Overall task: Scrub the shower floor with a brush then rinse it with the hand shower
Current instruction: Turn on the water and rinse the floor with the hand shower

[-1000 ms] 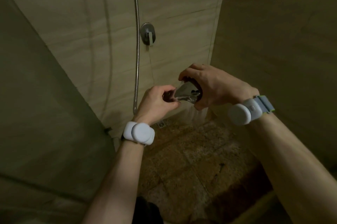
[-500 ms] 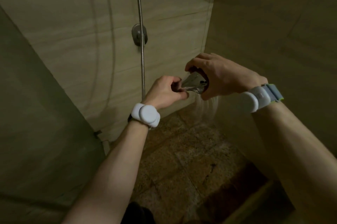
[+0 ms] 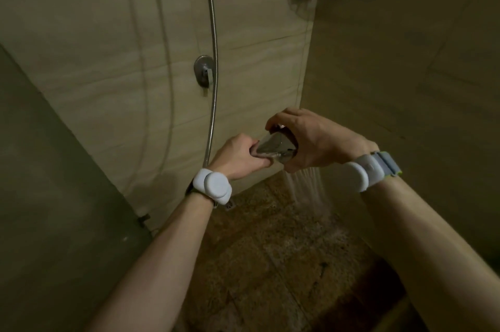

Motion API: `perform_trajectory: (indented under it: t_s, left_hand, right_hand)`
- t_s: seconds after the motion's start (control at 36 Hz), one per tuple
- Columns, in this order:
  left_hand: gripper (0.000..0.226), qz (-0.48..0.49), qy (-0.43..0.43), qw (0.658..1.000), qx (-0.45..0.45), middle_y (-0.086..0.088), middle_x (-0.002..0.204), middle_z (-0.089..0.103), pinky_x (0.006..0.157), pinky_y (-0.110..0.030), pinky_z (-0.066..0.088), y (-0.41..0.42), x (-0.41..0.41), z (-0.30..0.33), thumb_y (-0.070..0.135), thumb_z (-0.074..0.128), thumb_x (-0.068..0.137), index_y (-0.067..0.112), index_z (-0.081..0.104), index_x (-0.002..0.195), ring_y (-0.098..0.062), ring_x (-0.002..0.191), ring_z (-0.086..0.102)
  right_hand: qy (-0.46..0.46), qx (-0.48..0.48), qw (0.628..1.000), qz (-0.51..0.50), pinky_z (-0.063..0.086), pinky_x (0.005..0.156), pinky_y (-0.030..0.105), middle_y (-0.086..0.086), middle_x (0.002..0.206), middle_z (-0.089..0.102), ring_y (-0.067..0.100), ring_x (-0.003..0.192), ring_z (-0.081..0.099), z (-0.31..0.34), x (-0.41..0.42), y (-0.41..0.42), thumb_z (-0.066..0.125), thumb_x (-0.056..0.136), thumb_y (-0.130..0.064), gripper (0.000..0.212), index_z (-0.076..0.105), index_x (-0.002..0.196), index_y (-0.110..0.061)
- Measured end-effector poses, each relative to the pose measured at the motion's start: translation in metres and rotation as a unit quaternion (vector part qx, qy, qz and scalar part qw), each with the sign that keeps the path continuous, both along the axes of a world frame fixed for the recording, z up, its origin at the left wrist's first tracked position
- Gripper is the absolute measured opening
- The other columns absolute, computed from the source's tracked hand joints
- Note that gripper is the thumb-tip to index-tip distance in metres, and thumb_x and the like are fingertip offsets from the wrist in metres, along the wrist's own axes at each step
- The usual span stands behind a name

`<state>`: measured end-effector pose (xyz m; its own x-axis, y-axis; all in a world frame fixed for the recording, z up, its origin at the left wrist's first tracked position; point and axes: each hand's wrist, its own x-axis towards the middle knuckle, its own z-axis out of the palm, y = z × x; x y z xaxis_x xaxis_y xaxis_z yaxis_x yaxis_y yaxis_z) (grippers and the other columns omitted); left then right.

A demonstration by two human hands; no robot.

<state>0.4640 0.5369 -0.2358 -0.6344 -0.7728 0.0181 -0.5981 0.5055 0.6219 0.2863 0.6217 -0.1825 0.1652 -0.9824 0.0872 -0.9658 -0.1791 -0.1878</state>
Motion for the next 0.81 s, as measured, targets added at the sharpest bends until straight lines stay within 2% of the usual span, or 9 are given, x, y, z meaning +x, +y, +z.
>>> perform_trajectory:
  t_s: [0.19, 0.33, 0.42, 0.5, 0.58, 0.64, 0.72, 0.81]
  left_hand:
    - [0.037, 0.009, -0.029, 1.000, -0.002, 0.002, 0.057, 0.051, 0.055, -0.028, 0.034, -0.074, 0.007, 0.003, 0.032, 0.074, 0.076, 0.020, 0.045, 0.058, -0.018, 0.055, 0.050]
    - [0.030, -0.005, -0.052, 0.999, -0.008, -0.003, 0.062, 0.056, 0.057, -0.028, 0.037, -0.117, 0.016, 0.000, 0.037, 0.071, 0.074, 0.012, 0.056, 0.067, -0.022, 0.059, 0.055]
    - [0.031, 0.003, -0.061, 0.998, -0.033, 0.000, 0.058, 0.052, 0.055, -0.027, 0.034, -0.155, 0.028, 0.009, 0.040, 0.069, 0.072, 0.017, 0.052, 0.062, -0.018, 0.054, 0.050]
    - [0.035, 0.010, -0.079, 0.995, -0.058, 0.001, 0.057, 0.053, 0.052, -0.027, 0.033, -0.175, 0.039, 0.017, 0.043, 0.066, 0.068, 0.013, 0.050, 0.061, -0.017, 0.053, 0.048]
    - [0.035, 0.029, -0.103, 0.990, -0.089, 0.000, 0.057, 0.054, 0.051, -0.026, 0.034, -0.201, 0.051, 0.031, 0.045, 0.065, 0.067, 0.013, 0.051, 0.063, -0.018, 0.052, 0.048]
    - [0.032, 0.033, -0.113, 0.989, -0.093, 0.001, 0.055, 0.053, 0.050, -0.027, 0.035, -0.212, 0.055, 0.039, 0.048, 0.063, 0.066, 0.017, 0.053, 0.063, -0.019, 0.051, 0.048]
    - [0.030, 0.046, -0.124, 0.987, -0.090, 0.004, 0.051, 0.049, 0.050, -0.026, 0.034, -0.231, 0.067, 0.051, 0.045, 0.063, 0.065, 0.019, 0.051, 0.056, -0.018, 0.050, 0.047]
    - [0.033, 0.045, -0.155, 0.981, -0.108, 0.004, 0.052, 0.048, 0.051, -0.026, 0.034, -0.248, 0.073, 0.059, 0.043, 0.060, 0.068, 0.015, 0.048, 0.055, -0.017, 0.051, 0.045]
  right_hand:
    - [-0.034, 0.017, 0.999, 0.001, 0.055, 0.088, 0.043, -0.009, 0.122, 0.048, 0.018, 0.106, 0.051, -0.011, 0.001, -0.076, 0.081, 0.061, -0.050, 0.085, 0.043, 0.137, -0.034]
    - [-0.059, 0.049, 0.997, -0.002, 0.056, 0.086, 0.042, -0.012, 0.120, 0.044, 0.015, 0.103, 0.051, -0.020, 0.007, -0.120, 0.075, 0.060, -0.058, 0.085, 0.038, 0.134, -0.041]
    - [-0.084, 0.058, 0.995, -0.006, 0.056, 0.090, 0.040, -0.011, 0.121, 0.044, 0.015, 0.105, 0.051, -0.019, 0.015, -0.157, 0.076, 0.062, -0.058, 0.086, 0.037, 0.137, -0.039]
    - [-0.098, 0.060, 0.993, -0.003, 0.055, 0.092, 0.042, -0.009, 0.124, 0.046, 0.016, 0.108, 0.052, -0.019, 0.025, -0.178, 0.075, 0.061, -0.061, 0.090, 0.038, 0.139, -0.035]
    - [-0.109, 0.056, 0.992, 0.013, 0.052, 0.095, 0.035, -0.005, 0.129, 0.047, 0.016, 0.111, 0.051, -0.004, 0.038, -0.200, 0.079, 0.073, -0.059, 0.085, 0.041, 0.143, -0.030]
    - [-0.120, 0.051, 0.991, 0.018, 0.049, 0.097, 0.033, -0.002, 0.132, 0.048, 0.016, 0.114, 0.050, 0.006, 0.042, -0.209, 0.070, 0.084, -0.061, 0.075, 0.042, 0.145, -0.026]
    - [-0.127, 0.043, 0.991, -0.005, 0.047, 0.099, 0.037, 0.001, 0.133, 0.050, 0.018, 0.116, 0.050, 0.021, 0.044, -0.233, 0.048, 0.095, -0.067, 0.065, 0.047, 0.144, -0.024]
    - [-0.152, 0.060, 0.986, -0.045, 0.048, 0.095, 0.039, 0.002, 0.125, 0.059, 0.019, 0.109, 0.056, 0.025, 0.028, -0.260, 0.035, 0.104, -0.057, 0.050, 0.058, 0.131, -0.021]
